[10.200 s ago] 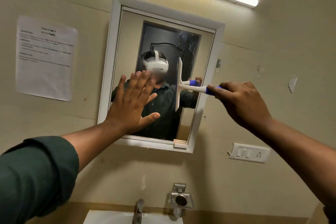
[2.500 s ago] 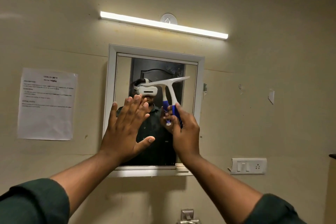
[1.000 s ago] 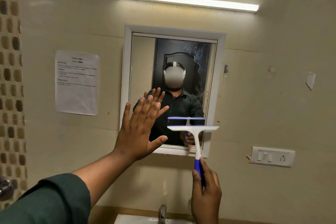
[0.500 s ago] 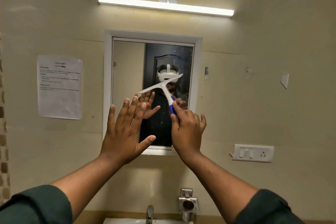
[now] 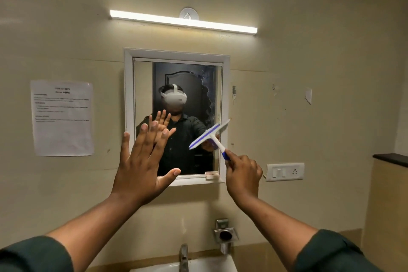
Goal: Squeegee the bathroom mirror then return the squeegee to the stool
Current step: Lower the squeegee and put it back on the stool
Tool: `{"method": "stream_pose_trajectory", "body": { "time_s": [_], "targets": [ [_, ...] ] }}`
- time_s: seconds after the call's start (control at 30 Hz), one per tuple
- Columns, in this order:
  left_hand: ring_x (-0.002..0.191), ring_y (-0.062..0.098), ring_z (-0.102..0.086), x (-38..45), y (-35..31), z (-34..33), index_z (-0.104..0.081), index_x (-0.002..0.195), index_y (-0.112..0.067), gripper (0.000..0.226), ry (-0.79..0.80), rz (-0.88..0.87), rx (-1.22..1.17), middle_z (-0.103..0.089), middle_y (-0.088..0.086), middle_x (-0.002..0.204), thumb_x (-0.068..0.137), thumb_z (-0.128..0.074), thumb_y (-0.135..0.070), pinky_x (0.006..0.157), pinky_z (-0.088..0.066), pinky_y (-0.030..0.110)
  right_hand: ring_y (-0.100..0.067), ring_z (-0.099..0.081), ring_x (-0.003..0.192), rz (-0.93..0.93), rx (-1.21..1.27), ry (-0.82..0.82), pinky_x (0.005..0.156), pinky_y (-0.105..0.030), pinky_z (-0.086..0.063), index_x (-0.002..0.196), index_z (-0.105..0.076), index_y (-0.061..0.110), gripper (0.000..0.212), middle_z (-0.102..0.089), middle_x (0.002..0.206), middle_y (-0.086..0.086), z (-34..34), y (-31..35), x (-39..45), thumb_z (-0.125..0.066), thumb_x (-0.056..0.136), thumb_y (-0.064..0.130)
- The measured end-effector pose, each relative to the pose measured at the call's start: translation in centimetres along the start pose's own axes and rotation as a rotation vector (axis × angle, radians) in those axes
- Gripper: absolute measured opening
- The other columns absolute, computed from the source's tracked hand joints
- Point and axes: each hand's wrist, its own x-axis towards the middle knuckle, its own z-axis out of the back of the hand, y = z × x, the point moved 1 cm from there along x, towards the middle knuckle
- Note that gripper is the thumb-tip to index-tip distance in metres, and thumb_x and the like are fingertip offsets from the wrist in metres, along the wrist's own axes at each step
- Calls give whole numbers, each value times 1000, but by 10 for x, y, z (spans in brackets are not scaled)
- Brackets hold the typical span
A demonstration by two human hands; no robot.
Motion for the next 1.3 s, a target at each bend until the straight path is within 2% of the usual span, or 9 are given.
{"method": "stream_pose_trajectory", "body": {
  "time_s": [0.13,0.37,0.5,0.73,0.83,0.9,0.97,1.03,1.3],
  "targets": [
    [168,35,-7,-18,17,17,-21,172,-13,95,6,6,-37,-5,14,182,103,-19,-78,129,-10,71,-21,-53,106,-86,107,-1,107,-45,-34,145,-56,47,41,-61,106,3,8,26,-33,-56,106,34],
    [168,33,-3,-67,67,53,-16,174,-17,95,55,55,-62,0,10,182,102,-20,-80,130,-9,71,-14,-51,97,51,277,-7,111,-47,-35,145,-56,45,43,-57,96,9,-9,118,-92,-58,105,31],
    [168,31,2,-103,114,72,-11,174,-19,96,94,122,-40,3,11,182,102,-22,-81,131,-3,68,-15,-52,98,91,374,41,106,-49,-38,145,-57,42,43,-60,98,9,-35,177,-128,-60,104,31],
    [169,30,1,-213,192,93,-9,174,-21,96,243,243,35,2,8,182,101,-22,-82,131,-3,67,-23,-60,112,75,547,304,104,-49,-47,149,-56,25,45,-67,119,2,-104,251,-233,-60,104,32],
    [168,28,7,-272,215,96,-4,174,-22,97,355,314,73,9,6,182,100,-20,-83,132,2,65,-18,-57,107,17,596,456,96,-37,-48,146,-58,17,43,-62,114,2,-134,268,-290,-59,105,30],
    [168,28,9,-311,226,96,-2,174,-22,97,418,363,89,10,7,182,100,-19,-83,132,5,63,-17,-56,95,-12,608,558,84,-33,-44,135,-66,15,32,-59,103,4,-151,272,-329,-58,106,28],
    [168,29,6,-345,231,94,-5,174,-21,97,471,402,123,6,8,182,100,-16,-83,132,0,65,-19,-57,86,-39,591,658,71,-33,-43,116,-69,17,19,-61,94,2,-170,268,-363,-56,106,28],
    [168,30,3,-379,233,89,-8,174,-19,97,523,434,143,1,10,182,101,-16,-82,131,-7,68,-23,-60,85,-82,537,771,65,-31,-40,107,-67,17,18,-65,94,-4,-196,261,-397,-55,106,30],
    [167,36,-13,-498,230,54,-23,172,-15,98,652,510,199,-12,13,181,100,-31,-80,130,-10,69,-30,-65,98,-178,362,1068,84,-37,-48,118,-69,5,26,-70,110,-15,-290,221,-484,-58,106,25]
  ]
}}
